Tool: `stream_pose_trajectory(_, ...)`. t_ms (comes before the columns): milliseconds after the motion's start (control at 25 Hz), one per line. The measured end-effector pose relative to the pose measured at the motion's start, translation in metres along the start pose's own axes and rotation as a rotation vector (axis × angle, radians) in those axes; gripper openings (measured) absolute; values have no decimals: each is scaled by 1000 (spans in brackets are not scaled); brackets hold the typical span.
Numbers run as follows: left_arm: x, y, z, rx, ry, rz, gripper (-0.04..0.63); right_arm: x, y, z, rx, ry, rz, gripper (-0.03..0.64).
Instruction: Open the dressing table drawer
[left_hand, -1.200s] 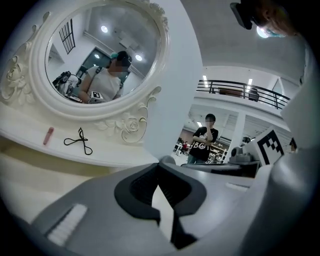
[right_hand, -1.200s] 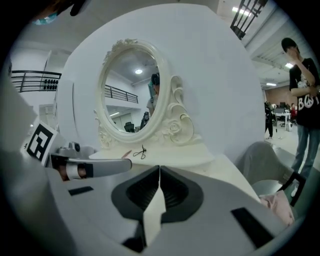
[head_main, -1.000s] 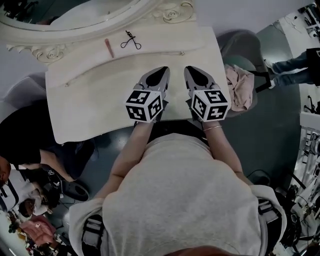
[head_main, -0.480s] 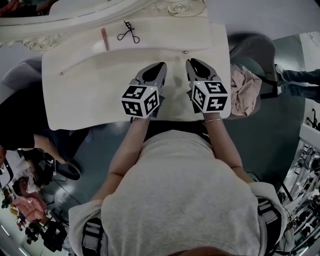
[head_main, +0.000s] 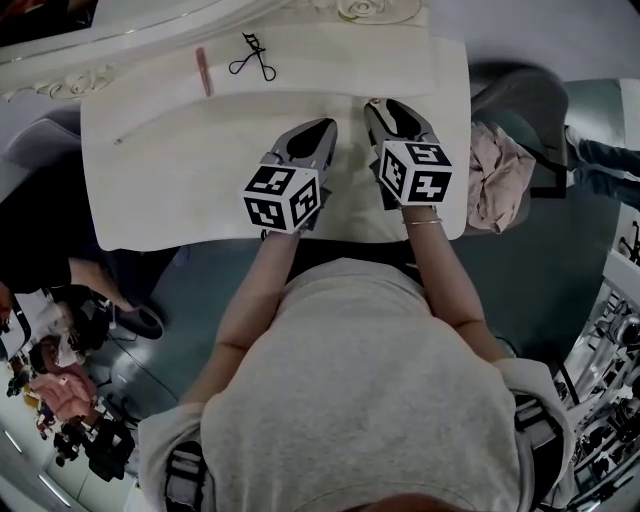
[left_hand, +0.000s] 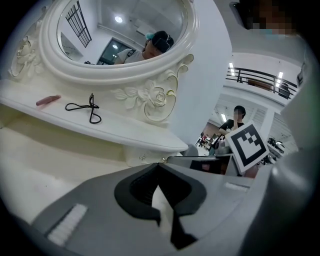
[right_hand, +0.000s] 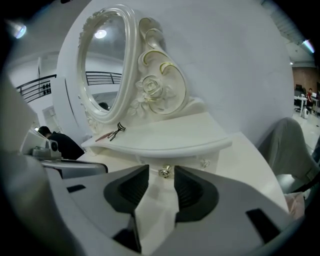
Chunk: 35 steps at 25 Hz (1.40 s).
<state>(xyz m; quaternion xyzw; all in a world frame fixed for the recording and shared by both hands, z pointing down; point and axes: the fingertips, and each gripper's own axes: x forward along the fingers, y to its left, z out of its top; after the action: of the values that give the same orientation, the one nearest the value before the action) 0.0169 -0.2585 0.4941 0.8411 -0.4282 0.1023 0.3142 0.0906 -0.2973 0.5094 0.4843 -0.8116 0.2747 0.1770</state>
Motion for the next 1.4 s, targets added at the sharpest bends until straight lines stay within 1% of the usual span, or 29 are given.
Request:
stream_pose_trajectory(160,1,3,-1,-10,2,10,5,6,-7,-1,2,-2,-32,124)
stream_pose_trajectory(320,4,5,-2,-13,1,12,5,12,-10,-4,23,6,-35,116)
stream_pose_trajectory(680,4,1,-3,-5,4,5,5,11,-8,-4,6,2,-21,97)
stream_pose_trajectory(1240,-8,-8,-12,22,14,-7,5,-10,4,-24,5,20,7,94)
stream_pose_trajectory(1400,-12,-11,-16,24,12,-4,5,-13,5,-24,-7,17,4,81)
